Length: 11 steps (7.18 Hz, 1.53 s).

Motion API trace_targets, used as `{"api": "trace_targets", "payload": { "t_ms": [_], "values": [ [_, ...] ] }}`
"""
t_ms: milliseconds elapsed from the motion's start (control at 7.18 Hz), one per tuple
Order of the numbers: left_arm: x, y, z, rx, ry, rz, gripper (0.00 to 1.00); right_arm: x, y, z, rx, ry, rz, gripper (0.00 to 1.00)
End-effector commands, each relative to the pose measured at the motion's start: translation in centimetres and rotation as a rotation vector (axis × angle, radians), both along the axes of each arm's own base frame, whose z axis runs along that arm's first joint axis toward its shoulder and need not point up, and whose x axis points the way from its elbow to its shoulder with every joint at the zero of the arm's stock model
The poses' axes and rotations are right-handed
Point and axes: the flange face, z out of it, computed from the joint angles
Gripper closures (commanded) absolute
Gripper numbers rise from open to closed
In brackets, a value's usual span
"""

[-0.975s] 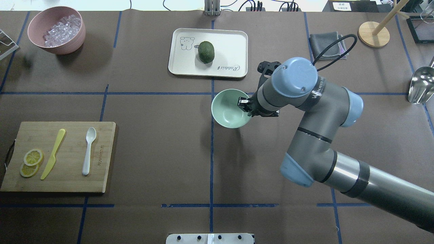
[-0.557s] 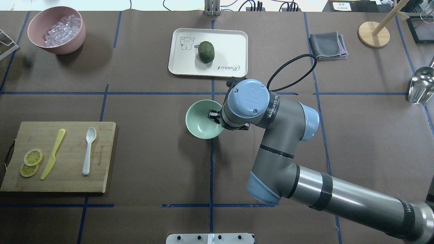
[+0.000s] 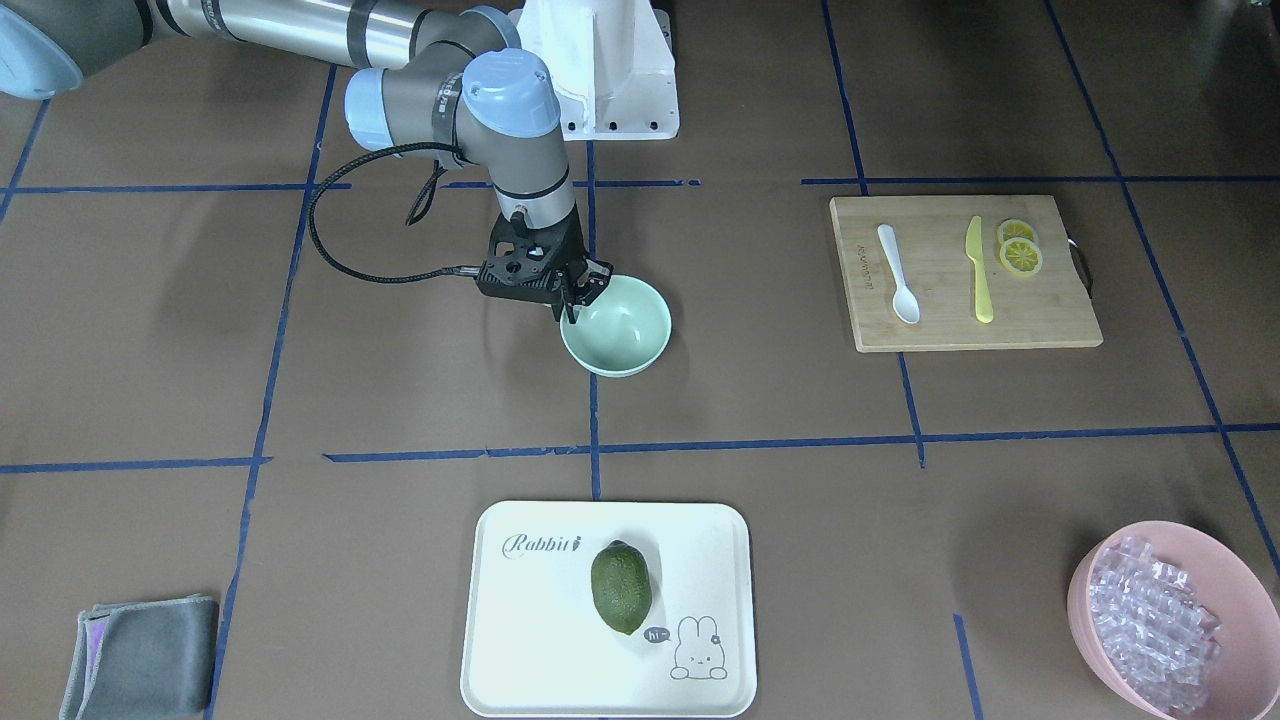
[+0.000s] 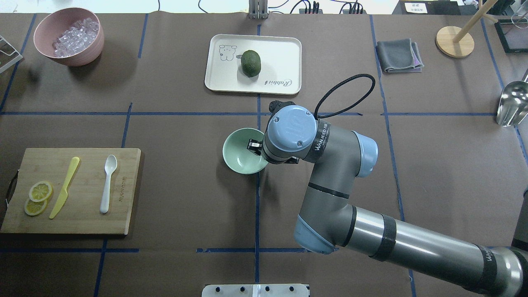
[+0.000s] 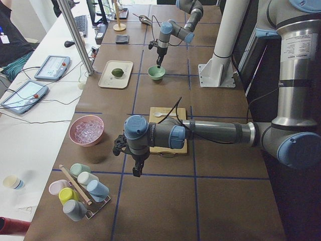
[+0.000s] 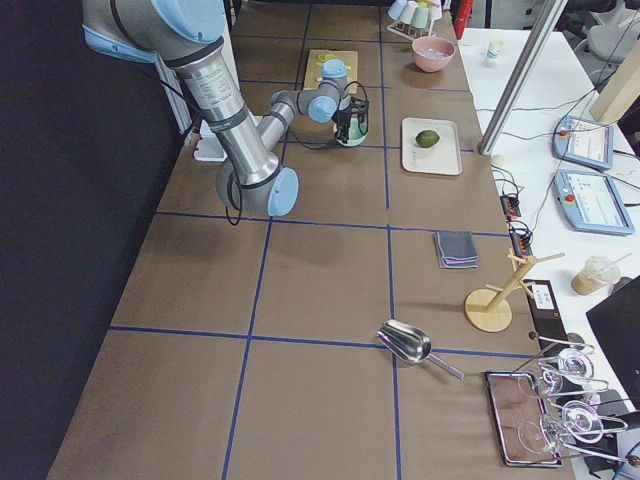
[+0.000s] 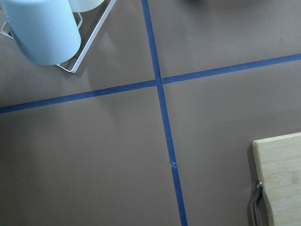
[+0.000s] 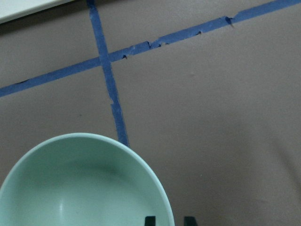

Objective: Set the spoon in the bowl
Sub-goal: 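Release the bowl and withdraw the right arm away from the robot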

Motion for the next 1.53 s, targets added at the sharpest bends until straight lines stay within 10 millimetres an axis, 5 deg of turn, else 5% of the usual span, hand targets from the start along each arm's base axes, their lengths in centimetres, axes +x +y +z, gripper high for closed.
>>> {"api": "trace_targets", "payload": {
  "t_ms": [0, 139, 279, 557, 697, 975, 1115, 1393],
  "values": [
    [0.1, 0.1, 0.1, -0.002, 0.0, 0.001, 0.0, 0.7, -0.5, 0.1, -0.001, 0.0, 0.004, 0.48],
    [0.1, 0.1, 0.0, -0.002, 0.0, 0.001, 0.0, 2.0, -1.6, -0.6, 0.001, -0.016, 0.021, 0.08],
    [0.1, 0.0, -0.6, 0.009, -0.002, 0.003, 0.0, 4.3, -3.5, -1.2, -0.028, -0.023, 0.03, 0.02],
    [0.7, -1.5, -2.4, 0.053, 0.0, 0.007, 0.0, 14.1, -9.3, -1.3, -0.027, 0.007, -0.084, 0.01],
    [0.8, -2.0, -2.2, 0.078, -0.004, 0.009, 0.0, 19.6, -12.5, 1.2, 0.018, 0.058, -0.151, 0.01],
    [1.4, -3.2, -3.6, 0.123, 0.006, 0.016, 0.0, 31.7, -16.0, 10.9, 0.162, 0.115, -0.316, 0.01],
    [2.3, -4.7, -4.5, 0.134, 0.012, 0.033, 0.0, 37.5, -15.2, 14.9, 0.2, 0.136, -0.344, 0.01],
    [2.6, -3.6, -3.3, 0.16, 0.05, 0.051, 0.0, 47.2, -12.7, 23.6, 0.262, 0.177, -0.435, 0.01]
  ]
}}
